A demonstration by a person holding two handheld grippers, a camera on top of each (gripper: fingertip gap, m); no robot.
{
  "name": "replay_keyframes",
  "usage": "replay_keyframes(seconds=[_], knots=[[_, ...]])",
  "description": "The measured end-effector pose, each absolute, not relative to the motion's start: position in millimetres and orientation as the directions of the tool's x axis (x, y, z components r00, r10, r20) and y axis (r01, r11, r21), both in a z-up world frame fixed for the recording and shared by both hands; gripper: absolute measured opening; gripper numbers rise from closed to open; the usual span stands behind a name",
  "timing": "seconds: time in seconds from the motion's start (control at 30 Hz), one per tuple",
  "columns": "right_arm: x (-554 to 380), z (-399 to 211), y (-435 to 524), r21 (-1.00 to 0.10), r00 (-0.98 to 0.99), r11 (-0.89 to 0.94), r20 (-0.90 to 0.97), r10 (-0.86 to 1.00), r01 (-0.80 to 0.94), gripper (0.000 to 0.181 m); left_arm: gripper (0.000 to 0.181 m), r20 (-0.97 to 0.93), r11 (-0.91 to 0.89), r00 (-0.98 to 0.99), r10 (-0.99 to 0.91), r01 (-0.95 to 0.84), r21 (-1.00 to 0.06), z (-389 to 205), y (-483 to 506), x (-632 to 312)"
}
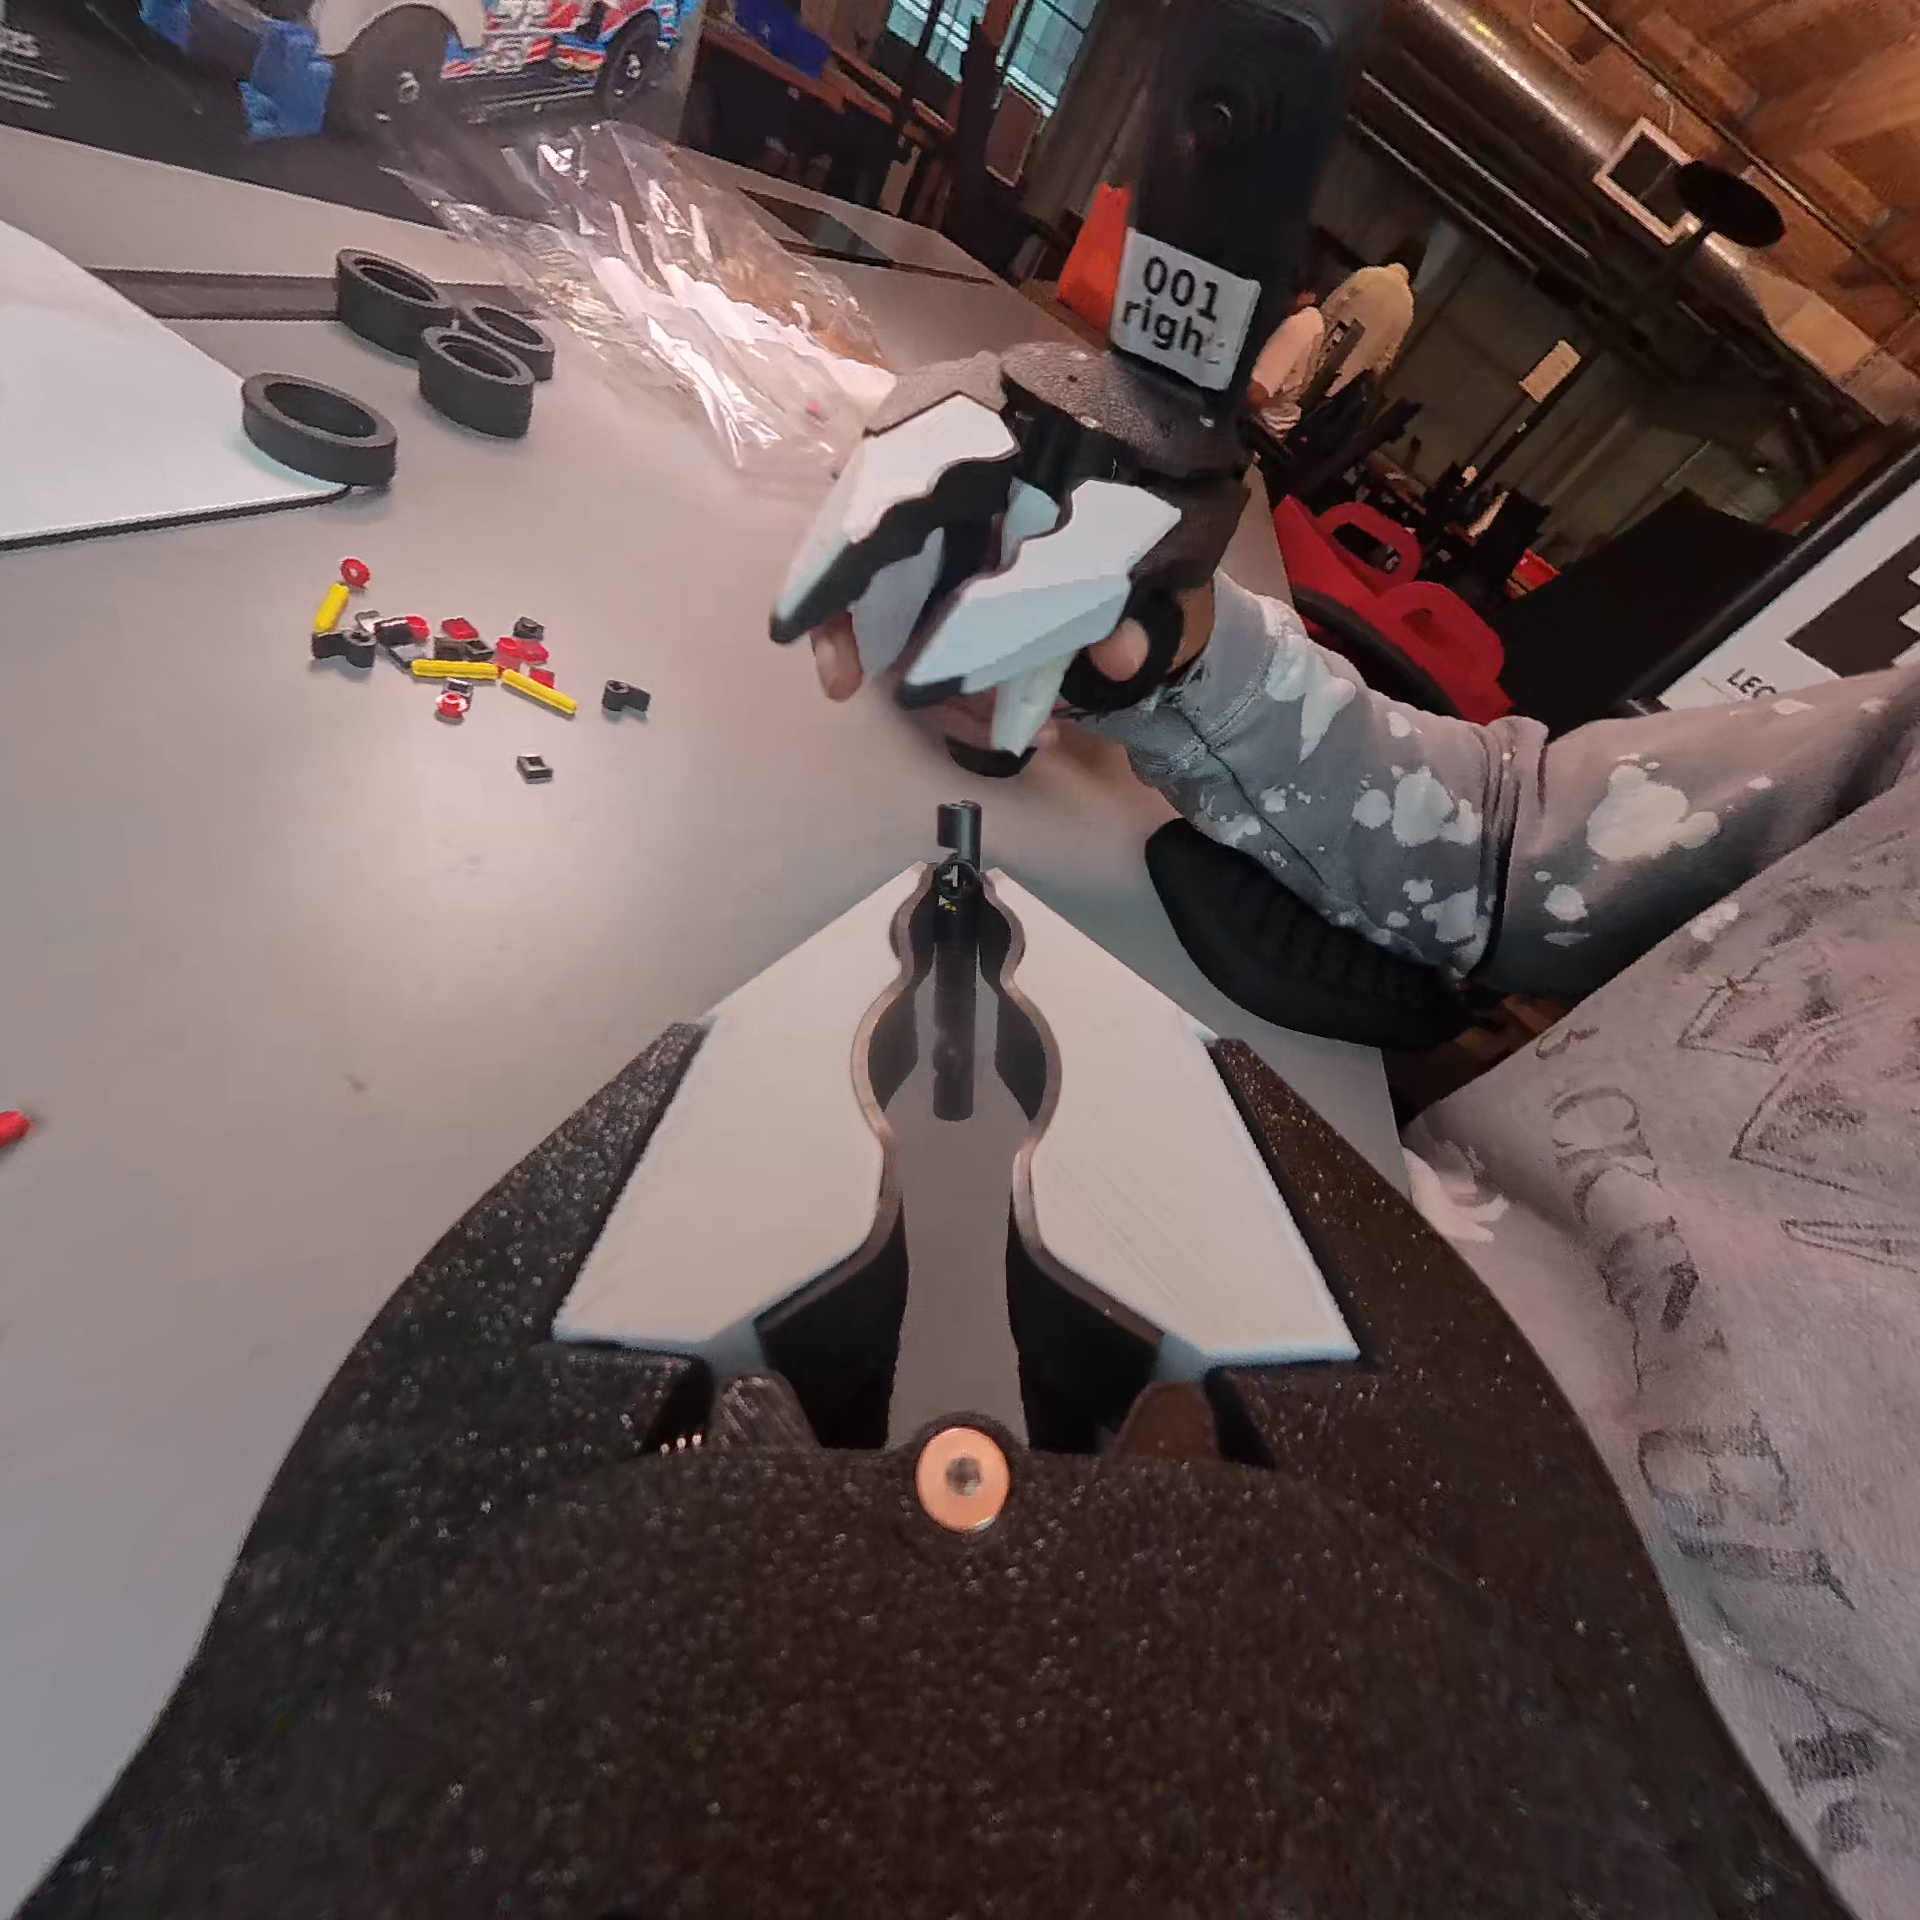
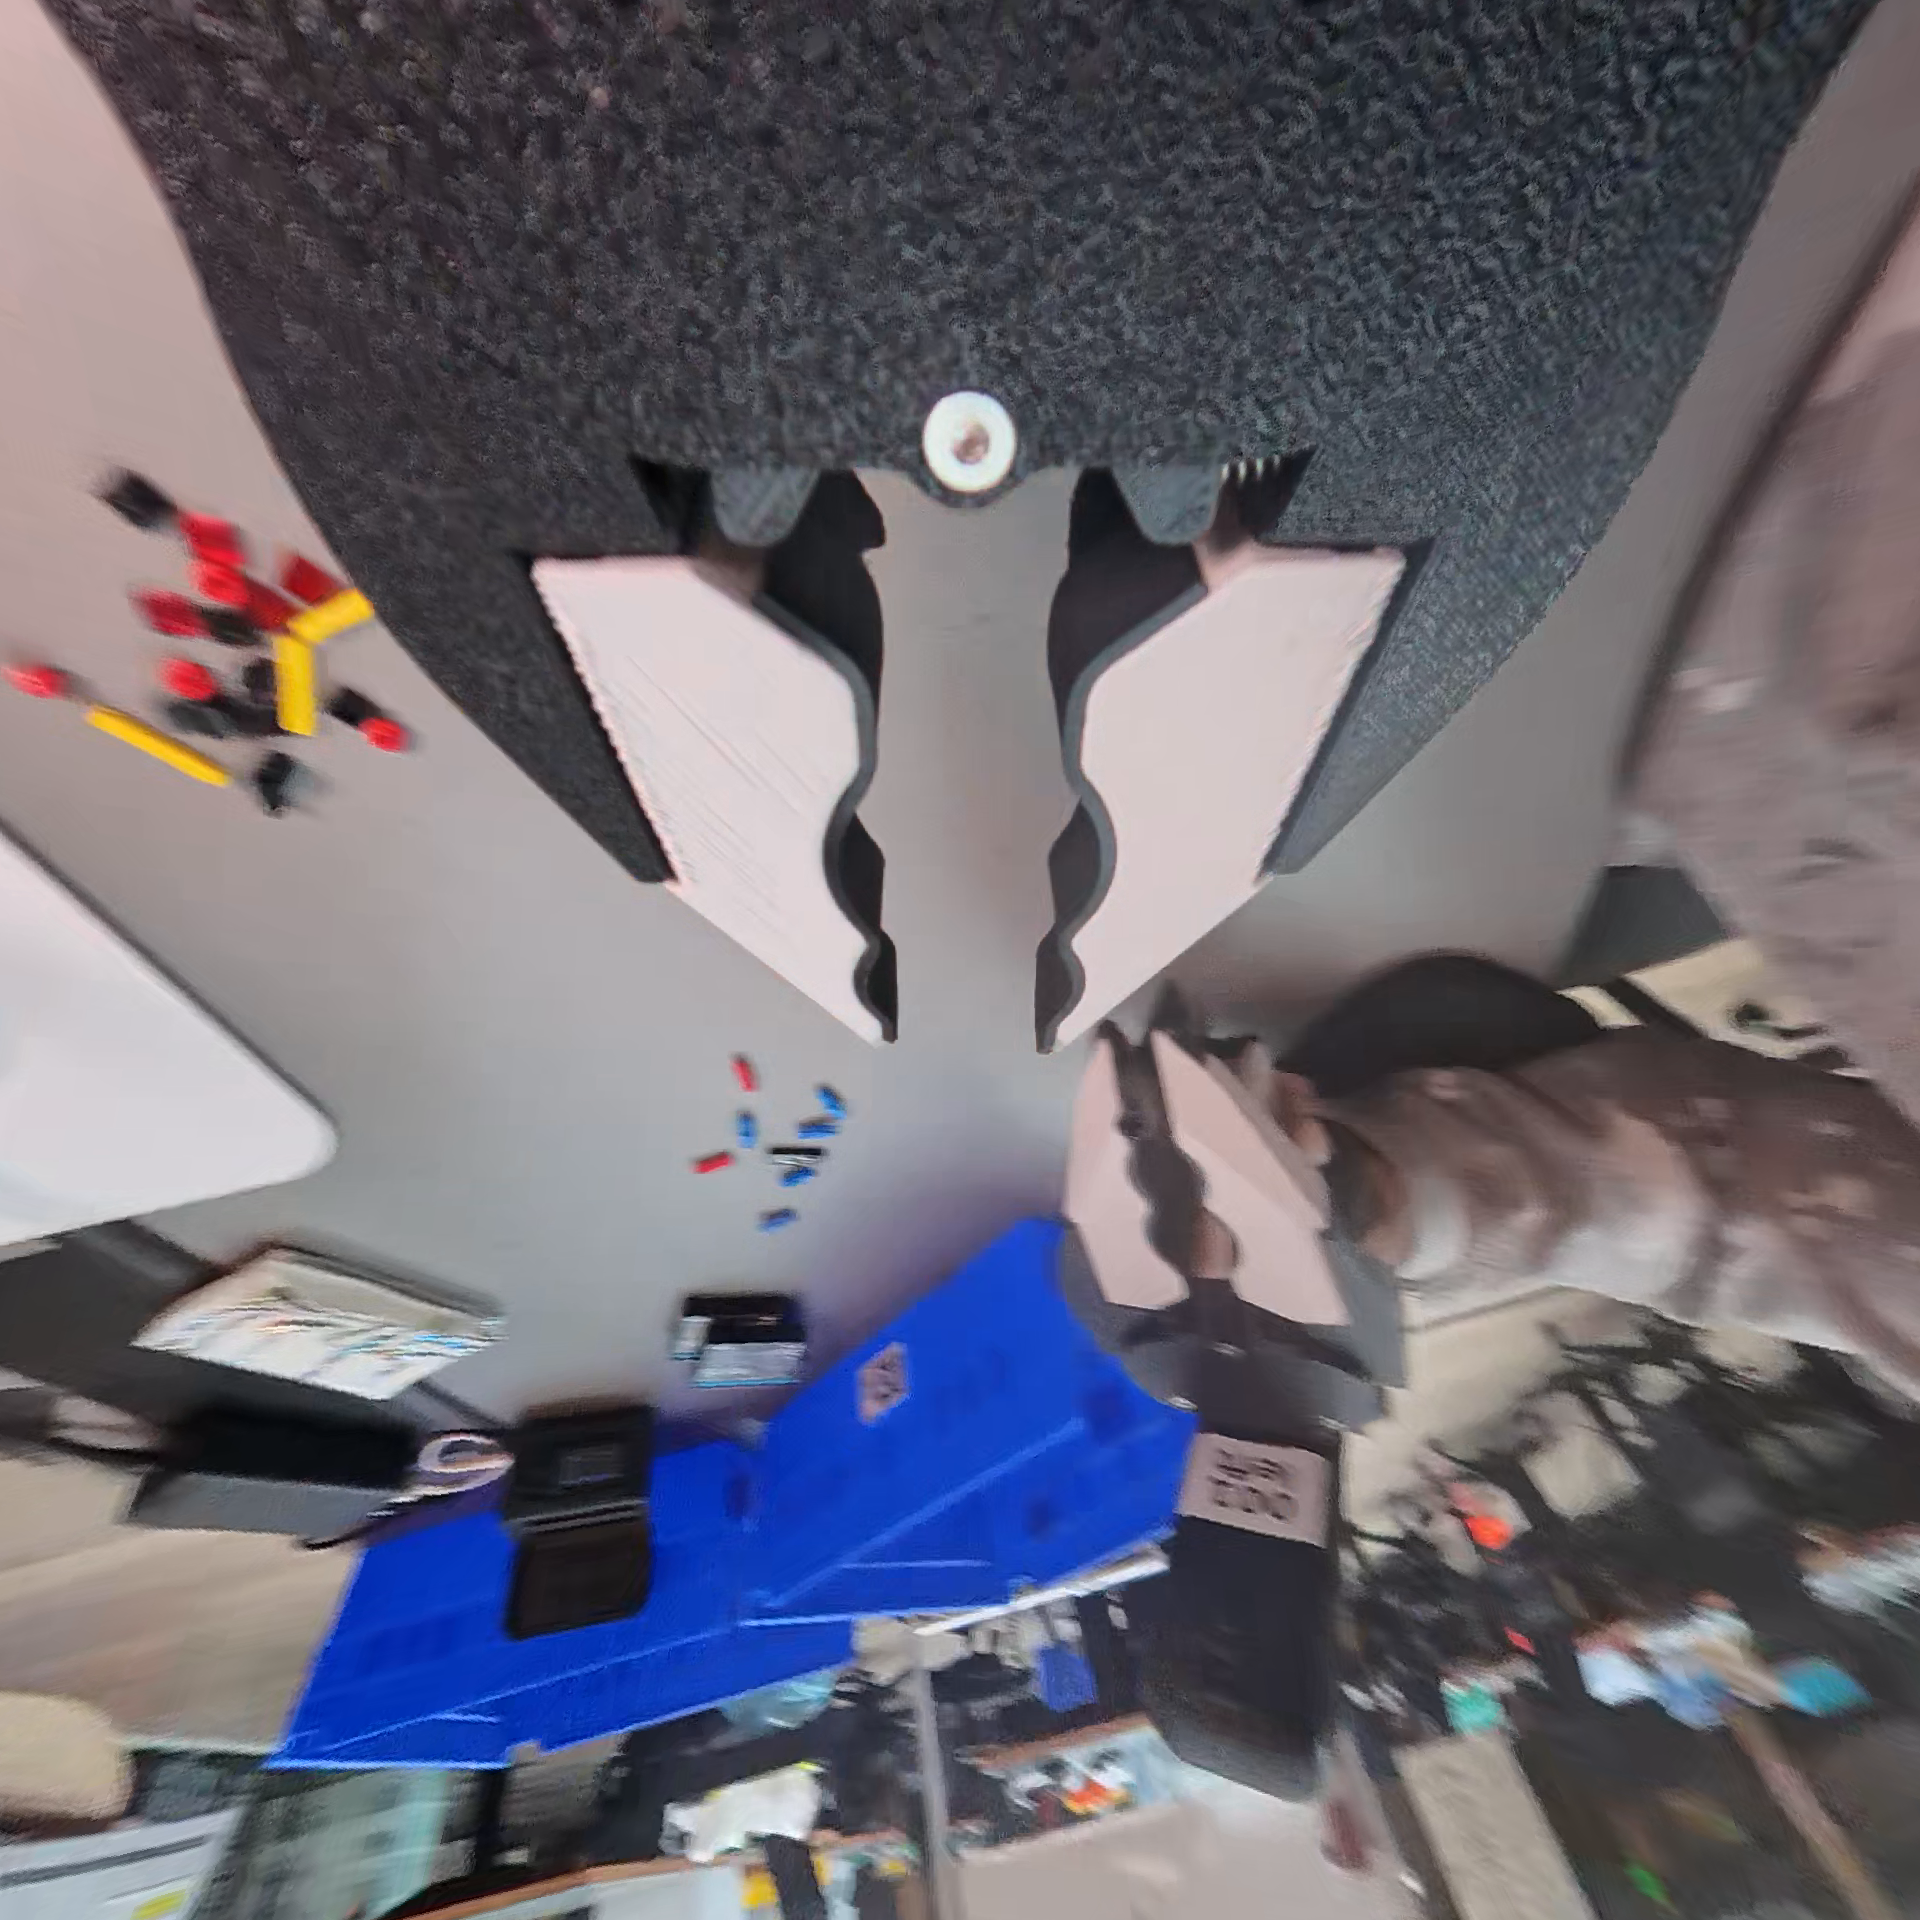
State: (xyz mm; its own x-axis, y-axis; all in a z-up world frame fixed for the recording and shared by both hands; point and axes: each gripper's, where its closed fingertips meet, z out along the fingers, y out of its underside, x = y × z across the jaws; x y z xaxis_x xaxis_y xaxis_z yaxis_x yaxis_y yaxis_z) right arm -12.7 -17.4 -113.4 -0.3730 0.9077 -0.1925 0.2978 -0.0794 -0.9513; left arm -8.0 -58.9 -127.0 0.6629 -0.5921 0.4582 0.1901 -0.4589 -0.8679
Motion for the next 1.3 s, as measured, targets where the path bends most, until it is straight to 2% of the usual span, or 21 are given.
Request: replay_keyframes(seconds=[0.07, 0.23, 0.37, 0.5, 0.6, 0.77, 0.83, 0.97, 1.03, 1.07, 1.13, 1.17, 1.3], knots=[[-4, -111, -43, -0.945, -0.469, -0.115, -0.255, 0.846, 0.305, 0.026, 0.005, 0.413, -0.433, 0.652, -0.635, 0.142, -0.890, -125, -63, 1], [3, -119, -78, -0.946, -0.592, -0.053, -0.242, 0.769, 0.319, 0.019, 0.005, 0.323, -0.391, 0.641, -0.696, 0.039, -0.919, -128, -72, 17], [5, -112, -77, -0.953, -0.607, -0.092, -0.256, 0.753, 0.288, 0.002, 0.005, 0.332, -0.387, 0.632, -0.700, 0.055, -0.920, -126, -72, 17], [2, -104, -76, -0.968, -0.590, -0.079, -0.210, 0.780, 0.239, 0.002, 0.006, 0.365, -0.380, 0.621, -0.694, 0.114, -0.918, -118, -72, 15], [-4, -95, -68, -0.967, -0.547, -0.150, -0.240, 0.802, 0.204, 0.005, 0.005, 0.442, -0.370, 0.601, -0.666, 0.247, -0.895, -103, -67, 8], [-4, -84, -58, -0.927, -0.554, -0.322, -0.372, 0.744, 0.190, 0.039, 0.005, 0.482, -0.318, 0.552, -0.680, 0.369, -0.873, -86, -68, 8], [-1, -80, -52, -0.909, -0.568, -0.376, -0.407, 0.716, 0.177, 0.038, 0.005, 0.484, -0.291, 0.545, -0.684, 0.405, -0.867, -78, -68, 5], [-1, -103, -74, -0.941, -0.582, -0.215, -0.331, 0.743, 0.261, 0.038, 0.005, 0.484, -0.214, 0.560, -0.673, 0.478, -0.852, -64, -67, -8], [-9, -106, -92, -0.939, -0.584, -0.212, -0.335, 0.739, 0.269, 0.038, 0.004, 0.479, -0.185, 0.566, -0.671, 0.499, -0.847, -60, -66, -10], [-13, -105, -99, -0.935, -0.582, -0.236, -0.350, 0.734, 0.263, 0.034, 0.004, 0.472, -0.175, 0.572, -0.671, 0.497, -0.850, -60, -65, -9], [-18, -101, -107, -0.929, -0.584, -0.280, -0.370, 0.722, 0.242, 0.006, 0.005, 0.456, -0.156, 0.593, -0.664, 0.486, -0.860, -61, -64, -9], [-18, -99, -108, -0.932, -0.590, -0.285, -0.363, 0.721, 0.225, 0.000, 0.004, 0.454, -0.153, 0.598, -0.660, 0.485, -0.861, -62, -64, -9], [-11, -87, -86, -0.932, -0.575, -0.310, -0.361, 0.734, 0.189, 0.000, 0.004, 0.488, -0.166, 0.597, -0.637, 0.512, -0.843, -66, -60, -20]])
